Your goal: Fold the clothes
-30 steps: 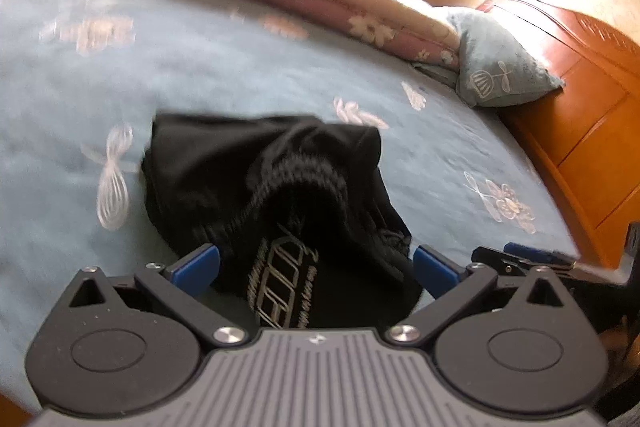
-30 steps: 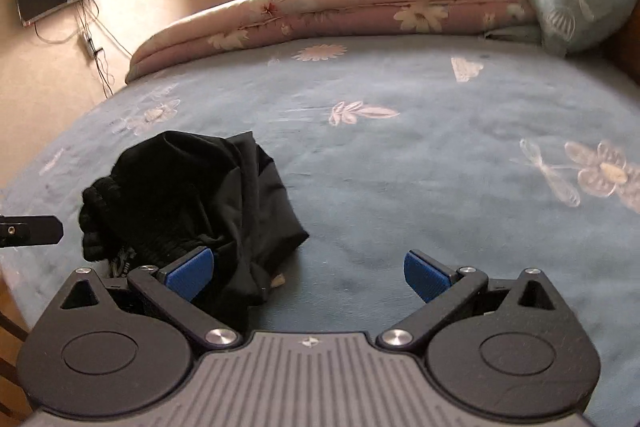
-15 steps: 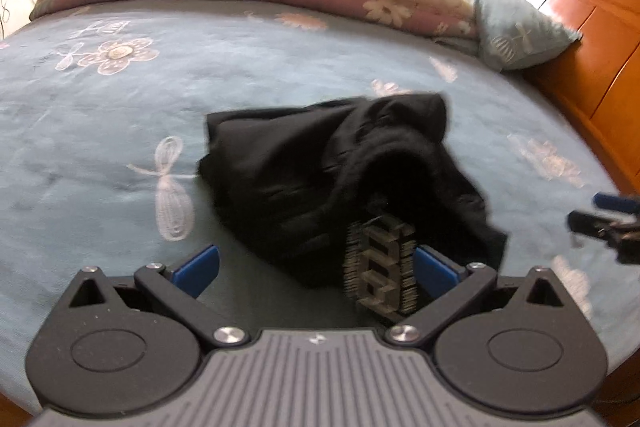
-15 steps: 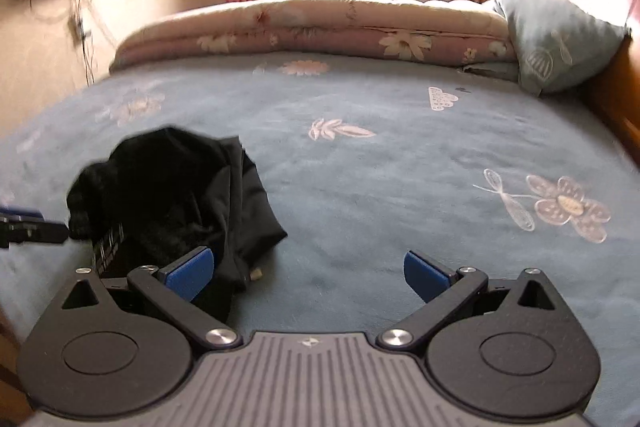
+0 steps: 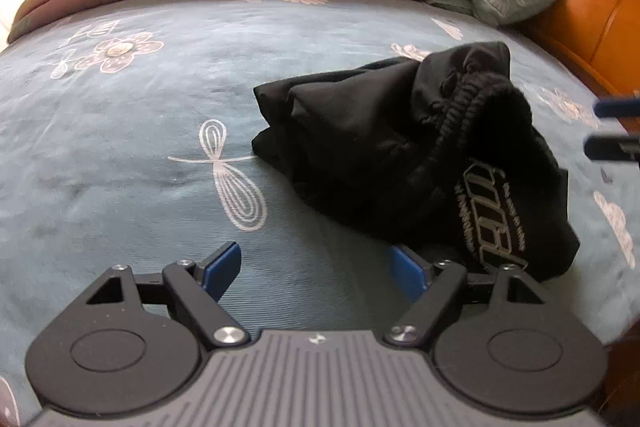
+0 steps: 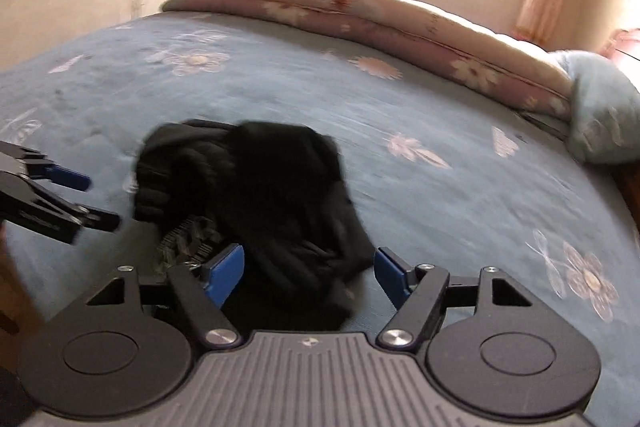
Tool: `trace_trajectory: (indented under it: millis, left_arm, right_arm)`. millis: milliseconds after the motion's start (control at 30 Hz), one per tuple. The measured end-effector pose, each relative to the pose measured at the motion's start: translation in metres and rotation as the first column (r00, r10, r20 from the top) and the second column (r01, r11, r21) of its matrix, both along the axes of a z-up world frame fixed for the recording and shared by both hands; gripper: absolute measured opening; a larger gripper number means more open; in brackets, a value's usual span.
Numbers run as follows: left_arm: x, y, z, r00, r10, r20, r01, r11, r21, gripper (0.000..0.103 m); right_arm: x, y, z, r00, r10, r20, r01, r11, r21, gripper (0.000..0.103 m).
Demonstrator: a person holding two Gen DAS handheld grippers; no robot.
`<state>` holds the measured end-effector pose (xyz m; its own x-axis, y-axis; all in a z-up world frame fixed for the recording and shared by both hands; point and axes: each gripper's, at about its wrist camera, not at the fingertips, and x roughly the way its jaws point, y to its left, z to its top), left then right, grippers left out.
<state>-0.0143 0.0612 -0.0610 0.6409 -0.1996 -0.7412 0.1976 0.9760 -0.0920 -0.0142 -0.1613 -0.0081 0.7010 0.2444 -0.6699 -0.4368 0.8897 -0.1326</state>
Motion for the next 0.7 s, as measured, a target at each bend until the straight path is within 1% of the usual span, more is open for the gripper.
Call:
trace_trajectory:
  millis: [200,333,433,500,567,700]
  left_arm:
    - [-0.001,0.017,-0.008,1.000,-0.007,-0.001,0.007,1.000,0.011,0.080]
    - [0.000,0.022,-0.014,1.000,-0.014,-0.017,0.014,1.000,0.008,0.080]
    - [0.002,0.023,-0.014,1.000,-0.020,-0.009,0.020,1.000,0.013,0.080]
    - [0.002,0.024,-0.015,1.000,-0.024,0.002,0.024,1.000,0.007,0.080]
    - [0.003,0.023,-0.017,0.999,-0.038,0.000,0.038,0.999,0.000,0.080]
    - [0.007,0.020,-0.020,0.997,-0.063,-0.042,0.062,0.998,-0.007,0.082]
  right_arm:
    - [0.009,0.037,0.006,0.996,0.091,0.008,-0.091,0.994,-0.058,0.076]
    - [0.015,0.048,0.007,0.994,0.105,-0.016,-0.106,0.992,-0.064,0.076]
    - [0.021,0.051,0.004,0.993,0.107,-0.059,-0.110,0.993,-0.053,0.076]
    - [0.028,0.052,0.001,0.989,0.091,-0.118,-0.096,0.995,-0.039,0.077]
    - [0.031,0.052,-0.001,0.985,0.079,-0.150,-0.086,0.995,-0.040,0.077]
    - [0.036,0.053,-0.006,0.977,0.057,-0.207,-0.068,0.997,-0.048,0.082]
